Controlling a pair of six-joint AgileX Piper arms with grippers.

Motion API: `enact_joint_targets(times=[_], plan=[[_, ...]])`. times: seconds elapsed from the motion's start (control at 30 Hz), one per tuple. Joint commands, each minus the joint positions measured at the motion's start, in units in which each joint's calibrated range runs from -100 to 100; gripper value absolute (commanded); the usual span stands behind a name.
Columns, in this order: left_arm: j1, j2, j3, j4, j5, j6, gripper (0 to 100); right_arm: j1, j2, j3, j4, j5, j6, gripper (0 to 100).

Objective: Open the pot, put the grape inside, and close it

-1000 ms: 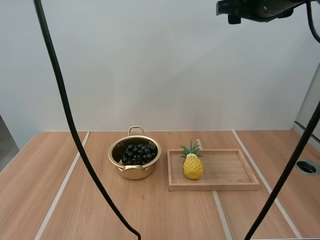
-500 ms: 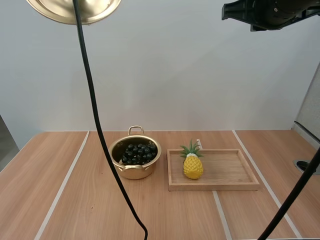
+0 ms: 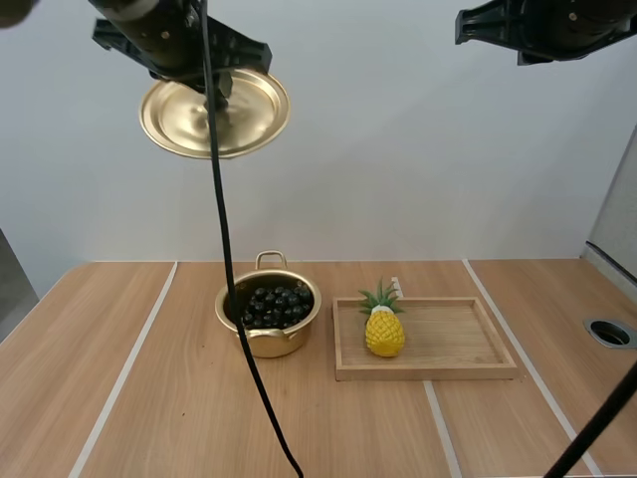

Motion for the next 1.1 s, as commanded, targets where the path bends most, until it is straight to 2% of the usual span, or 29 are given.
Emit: enact_joint_targets(times=[0.0, 0.17, 0.37, 0.53, 0.67, 1.07], plan=[[-0.05, -0.06, 4.53, -4.72, -2.62, 2.12, 0, -0.19, -2.19, -0.25, -0.37, -0.23, 0.13, 0], [-0.05, -0.06, 13.08, -5.57, -12.19, 2.89, 0, -0.19, -2.95, -0.25, -0.37, 0.52, 0.13, 0], [-0.05, -0.06, 22.29, -5.9, -21.9, 8.25, 0, -0.19, -2.95, -0.25, 0.02, 1.96, 0.13, 0], [-0.05, 0.91, 28.81, -10.33, -27.1, 13.9, 0, -0.19, -2.95, -0.25, 1.47, 2.42, 0.13, 0], [-0.05, 4.01, 30.45, -14.09, -27.31, 16.17, 0, -0.19, -2.95, -0.25, 2.16, 4.09, 0.13, 0], [-0.19, 15.05, 30.48, -16.65, -29.12, 18.66, 0, -0.19, -6.05, -0.25, 2.16, 4.79, 0.13, 0]])
